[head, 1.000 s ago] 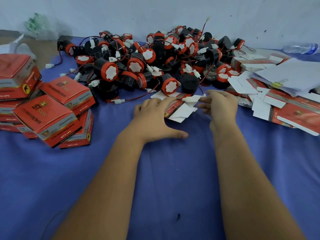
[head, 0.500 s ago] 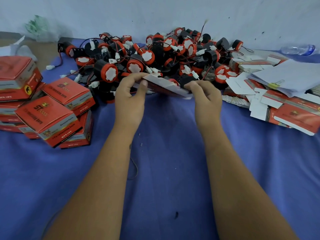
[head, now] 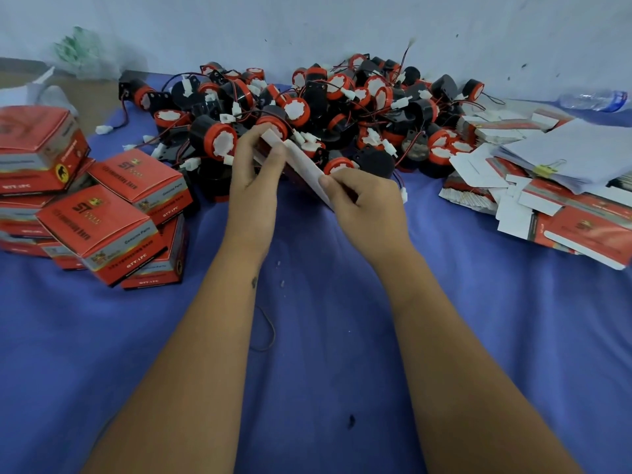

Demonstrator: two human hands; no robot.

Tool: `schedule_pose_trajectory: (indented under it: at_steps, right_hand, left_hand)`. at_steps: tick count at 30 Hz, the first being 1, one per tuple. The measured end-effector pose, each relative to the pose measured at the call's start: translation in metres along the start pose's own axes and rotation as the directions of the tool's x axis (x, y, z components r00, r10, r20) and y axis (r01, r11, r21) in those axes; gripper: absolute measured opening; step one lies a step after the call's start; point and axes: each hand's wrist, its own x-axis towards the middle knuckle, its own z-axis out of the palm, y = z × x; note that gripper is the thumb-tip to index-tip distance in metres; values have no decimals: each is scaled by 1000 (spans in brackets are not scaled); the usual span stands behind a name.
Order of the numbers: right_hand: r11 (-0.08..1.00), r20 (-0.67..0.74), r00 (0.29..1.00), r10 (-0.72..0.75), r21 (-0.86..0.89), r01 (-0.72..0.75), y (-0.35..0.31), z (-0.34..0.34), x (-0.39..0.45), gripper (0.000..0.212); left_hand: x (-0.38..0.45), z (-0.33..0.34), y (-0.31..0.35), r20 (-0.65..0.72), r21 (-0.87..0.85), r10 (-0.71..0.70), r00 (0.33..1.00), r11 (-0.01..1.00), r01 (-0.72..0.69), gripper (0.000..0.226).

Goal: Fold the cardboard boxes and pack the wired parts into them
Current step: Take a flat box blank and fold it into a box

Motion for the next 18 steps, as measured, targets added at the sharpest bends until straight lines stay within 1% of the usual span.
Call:
schedule_pose_trajectory:
  at_steps: [1,3,5,8,10,12,14,16,18]
  right_hand:
    - [1000,2,1000,18,25,-18,1,0,0,19]
    - [998,14,1000,24,65,-25,1,0,0,15]
    - [994,46,998,33,104,-38,0,-1,1,11]
    - [986,86,993,78,142,-90,-2,-4,3,7]
    - [992,99,992,73,91,-83,-3,-6,3,7]
    - [999,131,991,35,-37,-30,-4,-6,3,12]
    - [991,155,987,35,-131,-15,-3,-6,4,13]
    - [988,135,985,104,-132,-86,-1,-6,5,12]
    - [979,67,979,192,-83,-187,0,-6,4,19]
  left_hand:
    - [-1,0,-1,39,21,5,999,1000,-6,31]
    - [-2,3,-2,55,95,45,997,994,-50,39]
    - [-3,4,-3,7,97,68,998,993,-69,34]
    - [-2,1,-1,-77,12,73,994,997,-73,21]
    - [-1,-1,0,-88,33,92,992,995,-90,17]
    - [-1,-1,1,-51,85,100,994,992,-95,20]
    - [-1,-1,3,9,132,102,995,986,-103,26]
    - [-2,0,5,61,154,113,992,981,-121,29]
    - [-4,1,7,109,150,132,985,978,-148,29]
